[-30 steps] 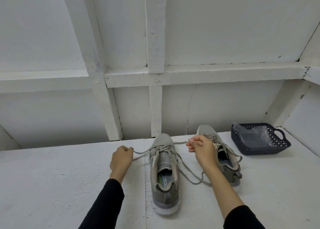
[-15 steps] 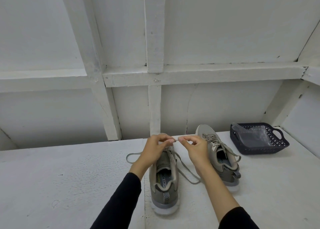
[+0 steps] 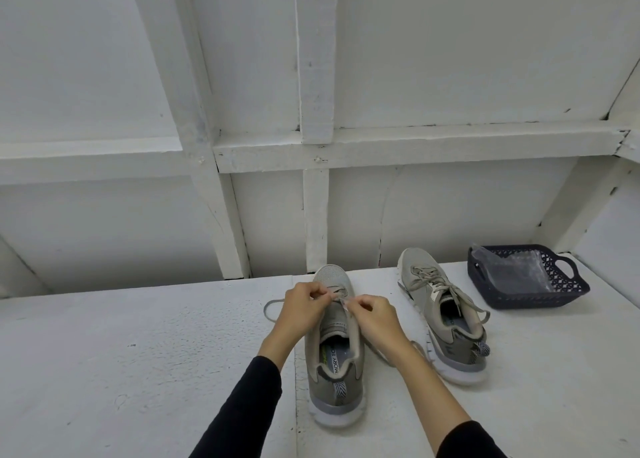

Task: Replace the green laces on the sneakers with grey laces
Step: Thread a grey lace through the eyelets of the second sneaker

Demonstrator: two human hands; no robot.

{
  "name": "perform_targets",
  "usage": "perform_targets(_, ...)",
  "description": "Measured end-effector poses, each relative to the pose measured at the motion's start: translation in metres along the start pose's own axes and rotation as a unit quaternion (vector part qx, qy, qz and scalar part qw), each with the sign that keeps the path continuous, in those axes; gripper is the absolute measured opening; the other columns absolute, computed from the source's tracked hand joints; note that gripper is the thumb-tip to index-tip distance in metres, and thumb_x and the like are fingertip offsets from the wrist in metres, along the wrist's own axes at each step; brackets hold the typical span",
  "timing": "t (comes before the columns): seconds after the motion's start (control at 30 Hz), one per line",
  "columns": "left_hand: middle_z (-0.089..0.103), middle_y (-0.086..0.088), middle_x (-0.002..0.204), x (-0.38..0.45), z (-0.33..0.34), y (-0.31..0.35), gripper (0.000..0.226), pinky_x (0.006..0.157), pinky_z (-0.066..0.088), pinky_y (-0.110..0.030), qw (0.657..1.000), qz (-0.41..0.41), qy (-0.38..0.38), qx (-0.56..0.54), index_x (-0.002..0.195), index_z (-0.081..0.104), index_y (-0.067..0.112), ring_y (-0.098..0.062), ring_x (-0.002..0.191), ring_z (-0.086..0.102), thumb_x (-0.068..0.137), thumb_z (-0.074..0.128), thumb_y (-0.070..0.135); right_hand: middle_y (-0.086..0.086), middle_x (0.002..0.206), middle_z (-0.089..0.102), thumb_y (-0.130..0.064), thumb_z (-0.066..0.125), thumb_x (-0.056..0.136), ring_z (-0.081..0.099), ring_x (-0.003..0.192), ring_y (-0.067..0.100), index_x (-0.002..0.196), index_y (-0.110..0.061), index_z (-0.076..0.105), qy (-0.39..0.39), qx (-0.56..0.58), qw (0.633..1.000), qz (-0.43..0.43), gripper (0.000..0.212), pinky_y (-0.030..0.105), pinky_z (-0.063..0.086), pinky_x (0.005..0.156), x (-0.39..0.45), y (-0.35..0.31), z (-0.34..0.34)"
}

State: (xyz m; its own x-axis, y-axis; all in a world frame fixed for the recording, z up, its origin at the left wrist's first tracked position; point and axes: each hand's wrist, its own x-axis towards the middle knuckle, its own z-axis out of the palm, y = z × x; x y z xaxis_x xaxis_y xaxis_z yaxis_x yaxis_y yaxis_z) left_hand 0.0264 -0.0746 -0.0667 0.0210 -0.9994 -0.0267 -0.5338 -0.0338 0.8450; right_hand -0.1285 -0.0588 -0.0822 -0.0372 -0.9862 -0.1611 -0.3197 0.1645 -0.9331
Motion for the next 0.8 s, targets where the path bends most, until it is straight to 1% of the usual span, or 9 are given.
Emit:
perform_targets(0.07,0.069,0.005,0.082,0.0,0.004,0.001,0.011,0.058,0.04,-0.005,1.0,-0.007,0.001,0.005,0.085,0.073,0.019,-0.006,0.078,0.06,0.09,0.066,0.025,0.009,0.076,0.06,-0.026,0.061,0.088,0.055,0.075,0.017,0.077,0.0,0.066,-0.004,0.095,0.994,0.046,0.029,0.03,0.043,0.072,0.001,0.007,-0.002)
perform_targets(0.13,0.068,0.006,0.079,-0.003,0.009,0.003,0.012,0.06,0.043,-0.008,1.0,-0.009,-0.003,0.013,0.081,0.072,0.02,-0.003,0.075,0.06,0.09,0.065,0.025,0.016,0.079,0.056,-0.014,0.057,0.091,0.054,0.077,0.023,0.08,0.001,0.065,-0.009,0.207,0.974,0.091,0.02,0.036,0.045,0.073,0.001,0.013,-0.004)
perform_targets(0.23,0.065,0.009,0.072,-0.008,0.017,0.005,0.014,0.07,0.052,-0.026,0.999,-0.004,-0.011,0.051,0.078,0.071,0.021,-0.007,0.073,0.061,0.089,0.063,0.024,0.019,0.083,0.059,-0.008,0.056,0.091,0.056,0.081,0.027,0.087,0.008,0.067,-0.016,0.268,0.957,0.108,0.02,0.04,0.046,0.079,0.002,0.022,-0.007)
perform_targets(0.3,0.065,0.009,0.071,-0.01,0.021,0.004,0.014,0.072,0.052,-0.031,0.998,-0.004,-0.015,0.061,0.079,0.071,0.02,-0.011,0.073,0.062,0.088,0.062,0.024,0.017,0.084,0.058,-0.009,0.058,0.089,0.054,0.082,0.026,0.09,0.014,0.063,-0.012,0.276,0.955,0.107,0.024,0.04,0.044,0.079,0.001,0.024,-0.007)
perform_targets(0.37,0.066,0.005,0.074,-0.01,0.023,0.003,0.014,0.074,0.053,-0.034,0.998,-0.001,-0.016,0.059,0.081,0.072,0.017,-0.015,0.076,0.064,0.089,0.062,0.023,0.017,0.084,0.059,-0.01,0.059,0.089,0.054,0.082,0.026,0.091,0.013,0.063,-0.006,0.281,0.954,0.108,0.024,0.04,0.044,0.079,0.0,0.026,-0.007)
perform_targets(0.5,0.068,0.002,0.078,-0.013,0.023,0.005,0.015,0.073,0.054,-0.035,0.998,0.015,-0.016,0.06,0.079,0.07,0.017,-0.014,0.076,0.064,0.09,0.062,0.024,0.018,0.081,0.06,-0.01,0.059,0.089,0.055,0.079,0.025,0.086,0.008,0.069,0.002,0.285,0.953,0.098,0.021,0.04,0.045,0.078,0.0,0.026,-0.007)
perform_targets(0.6,0.069,0.001,0.078,-0.016,0.025,0.006,0.018,0.07,0.054,-0.035,0.996,0.024,-0.007,0.083,0.08,0.069,0.015,-0.015,0.075,0.064,0.091,0.06,0.027,0.018,0.082,0.066,-0.008,0.058,0.09,0.059,0.079,0.024,0.082,-0.002,0.075,0.009,0.263,0.962,0.073,0.019,0.041,0.049,0.078,-0.001,0.025,-0.005)
perform_targets(0.67,0.068,0.001,0.075,-0.017,0.028,0.008,0.02,0.068,0.054,-0.035,0.994,0.033,0.003,0.104,0.079,0.068,0.014,-0.016,0.073,0.064,0.091,0.059,0.027,0.01,0.088,0.074,-0.007,0.058,0.091,0.065,0.084,0.021,0.09,-0.009,0.077,0.02,0.232,0.971,0.043,0.02,0.04,0.054,0.083,-0.004,0.024,-0.004)
perform_targets(0.8,0.065,0.005,0.074,-0.015,0.029,0.014,0.019,0.065,0.052,-0.032,0.986,0.055,0.004,0.156,0.078,0.065,0.016,-0.014,0.071,0.061,0.092,0.057,0.026,-0.005,0.088,0.075,-0.012,0.06,0.091,0.068,0.09,0.01,0.095,-0.019,0.078,0.044,0.149,0.988,-0.005,0.019,0.027,0.054,0.083,-0.009,0.018,-0.003)
